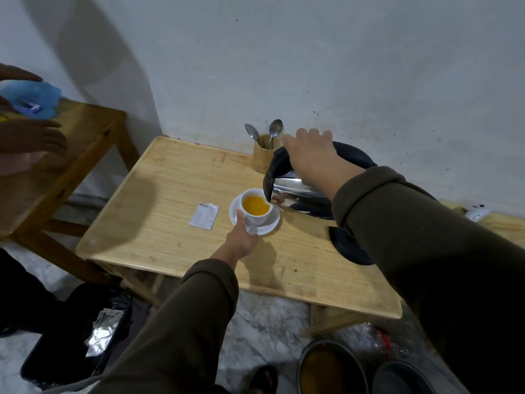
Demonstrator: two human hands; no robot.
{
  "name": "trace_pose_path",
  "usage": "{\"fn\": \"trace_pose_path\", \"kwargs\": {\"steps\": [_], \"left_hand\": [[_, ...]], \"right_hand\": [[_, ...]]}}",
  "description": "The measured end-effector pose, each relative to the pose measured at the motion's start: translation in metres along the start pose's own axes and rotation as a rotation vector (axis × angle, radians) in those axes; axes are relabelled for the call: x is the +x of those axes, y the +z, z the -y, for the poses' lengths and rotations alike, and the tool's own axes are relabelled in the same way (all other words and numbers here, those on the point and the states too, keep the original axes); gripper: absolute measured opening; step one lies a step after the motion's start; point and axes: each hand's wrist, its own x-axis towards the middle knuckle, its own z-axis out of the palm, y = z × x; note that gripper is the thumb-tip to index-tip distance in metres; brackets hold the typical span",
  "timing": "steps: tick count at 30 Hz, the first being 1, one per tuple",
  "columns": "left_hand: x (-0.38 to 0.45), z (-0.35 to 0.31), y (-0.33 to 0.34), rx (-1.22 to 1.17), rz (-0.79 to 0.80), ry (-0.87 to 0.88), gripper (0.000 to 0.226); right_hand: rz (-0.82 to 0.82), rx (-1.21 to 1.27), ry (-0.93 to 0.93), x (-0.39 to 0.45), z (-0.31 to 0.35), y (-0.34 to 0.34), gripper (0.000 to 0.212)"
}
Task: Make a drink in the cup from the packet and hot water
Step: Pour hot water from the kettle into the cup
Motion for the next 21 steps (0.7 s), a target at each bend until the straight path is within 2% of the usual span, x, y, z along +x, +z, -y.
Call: {"fn": "trace_pose_path", "kwargs": {"steps": [5, 8, 13, 18, 21], "left_hand": [[0.000, -0.002, 0.000, -0.007, 0.000, -0.003, 0.084], [0.001, -0.002, 0.004, -0.028, -0.031, -0.002, 0.081], [-0.003, -0.007, 0.013, -0.066, -0.096, -0.016, 0.078], [-0.003, -0.011, 0.027, -0.210, -0.166, -0.036, 0.067], [-0.004, -0.015, 0.038, -0.196, -0.173, -0.047, 0.082]], "right_hand": [[-0.019, 0.090, 0.026, -0.004, -0.009, 0.010, 0.031], [0.036, 0.173, 0.045, -0.011, -0.019, 0.011, 0.034], [0.031, 0.357, 0.133, -0.028, -0.038, 0.020, 0.034], [0.009, 0.578, 0.339, -0.047, -0.064, 0.037, 0.031], [-0.013, 0.745, 0.530, -0.064, -0.081, 0.049, 0.032]]}}
